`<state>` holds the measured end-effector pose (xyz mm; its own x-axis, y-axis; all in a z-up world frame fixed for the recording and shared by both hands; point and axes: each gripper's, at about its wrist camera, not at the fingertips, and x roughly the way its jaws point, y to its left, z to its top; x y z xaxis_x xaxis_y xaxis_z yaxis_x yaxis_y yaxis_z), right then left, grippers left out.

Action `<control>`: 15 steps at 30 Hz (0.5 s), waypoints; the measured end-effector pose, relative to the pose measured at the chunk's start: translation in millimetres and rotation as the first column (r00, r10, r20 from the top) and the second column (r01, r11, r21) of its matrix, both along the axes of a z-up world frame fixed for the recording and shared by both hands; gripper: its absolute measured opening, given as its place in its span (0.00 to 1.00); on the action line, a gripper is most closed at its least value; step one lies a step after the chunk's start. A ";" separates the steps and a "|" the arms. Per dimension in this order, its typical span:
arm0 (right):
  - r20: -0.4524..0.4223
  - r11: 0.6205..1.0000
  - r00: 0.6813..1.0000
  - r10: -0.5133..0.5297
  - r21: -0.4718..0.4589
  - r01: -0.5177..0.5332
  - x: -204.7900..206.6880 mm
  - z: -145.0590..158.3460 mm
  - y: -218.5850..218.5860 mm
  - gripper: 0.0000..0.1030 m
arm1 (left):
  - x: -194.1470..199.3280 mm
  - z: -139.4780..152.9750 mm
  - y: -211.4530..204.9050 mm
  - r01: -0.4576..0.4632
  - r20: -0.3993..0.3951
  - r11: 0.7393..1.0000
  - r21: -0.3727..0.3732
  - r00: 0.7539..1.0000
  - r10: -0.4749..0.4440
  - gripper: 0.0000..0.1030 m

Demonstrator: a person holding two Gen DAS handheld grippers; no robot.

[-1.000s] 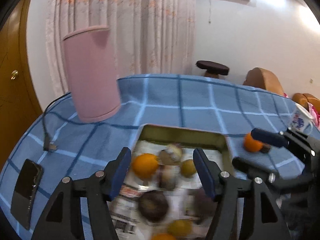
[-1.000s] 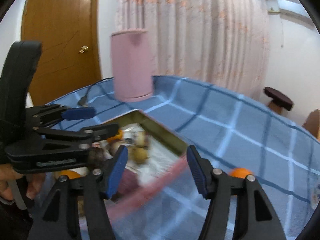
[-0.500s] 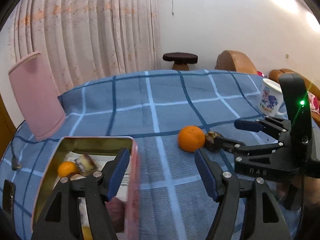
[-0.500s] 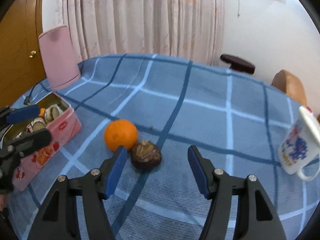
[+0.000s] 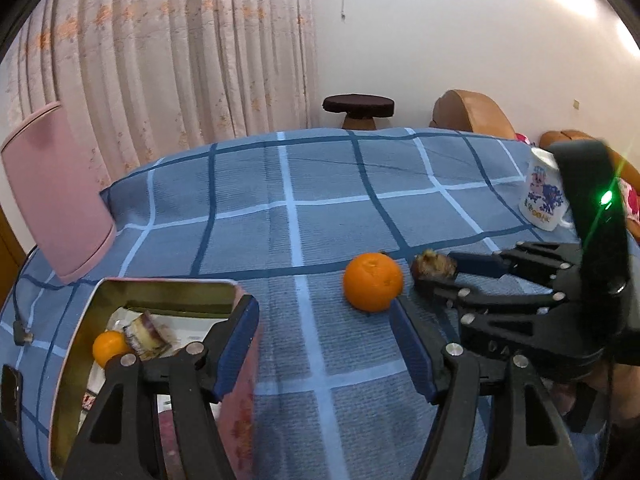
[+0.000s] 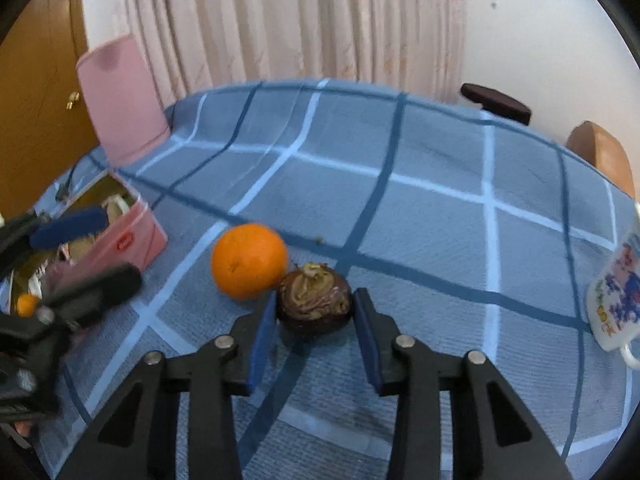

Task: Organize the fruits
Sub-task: 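Grasp the last orange with left tool while right tool grasps the dark brown fruit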

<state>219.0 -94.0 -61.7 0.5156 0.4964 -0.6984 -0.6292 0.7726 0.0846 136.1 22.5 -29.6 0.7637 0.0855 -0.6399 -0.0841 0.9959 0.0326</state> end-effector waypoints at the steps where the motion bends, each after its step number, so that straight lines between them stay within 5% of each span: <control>1: 0.005 1.000 1.000 -0.020 0.009 0.020 1.1 1.7 -5.0 0.40 | 3.7 -2.1 -2.8 0.003 -0.008 1.000 0.001 1.000 -0.003 0.67; 7: 0.023 0.987 0.989 -0.145 0.075 0.143 6.5 10.6 -32.2 0.40 | 27.7 -13.7 -16.9 0.038 -0.053 0.999 -0.011 0.998 -0.038 0.67; 15: 0.024 0.983 0.987 -0.158 0.094 0.155 5.3 13.2 -38.0 0.40 | 62.4 -31.0 -26.5 0.064 -0.132 0.996 -0.057 0.989 -0.071 0.65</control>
